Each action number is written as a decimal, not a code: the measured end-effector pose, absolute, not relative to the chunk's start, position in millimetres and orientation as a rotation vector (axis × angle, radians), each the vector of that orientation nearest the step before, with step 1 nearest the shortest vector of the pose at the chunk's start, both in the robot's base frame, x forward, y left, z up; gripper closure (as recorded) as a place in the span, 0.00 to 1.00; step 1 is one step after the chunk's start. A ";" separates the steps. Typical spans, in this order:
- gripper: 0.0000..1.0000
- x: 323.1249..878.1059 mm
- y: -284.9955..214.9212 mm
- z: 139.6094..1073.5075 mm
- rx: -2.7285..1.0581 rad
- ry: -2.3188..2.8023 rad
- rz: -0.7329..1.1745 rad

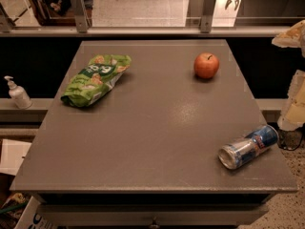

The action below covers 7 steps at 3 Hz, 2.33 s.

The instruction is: Pick redbull can

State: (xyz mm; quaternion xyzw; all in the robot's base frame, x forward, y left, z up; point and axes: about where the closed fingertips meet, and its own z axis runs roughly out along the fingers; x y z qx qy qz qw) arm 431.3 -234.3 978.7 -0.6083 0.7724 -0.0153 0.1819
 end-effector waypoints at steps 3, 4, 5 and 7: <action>0.00 422.8 -246.5 932.3 -1.955 2.017 0.046; 0.00 411.5 -240.0 902.6 -2.125 1.940 0.040; 0.00 411.5 -240.0 902.6 -2.125 1.940 0.039; 0.00 426.0 -233.6 872.5 -2.236 1.826 0.007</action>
Offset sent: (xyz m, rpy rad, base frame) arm -0.0129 -0.0228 -0.0465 0.0247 0.0581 0.2142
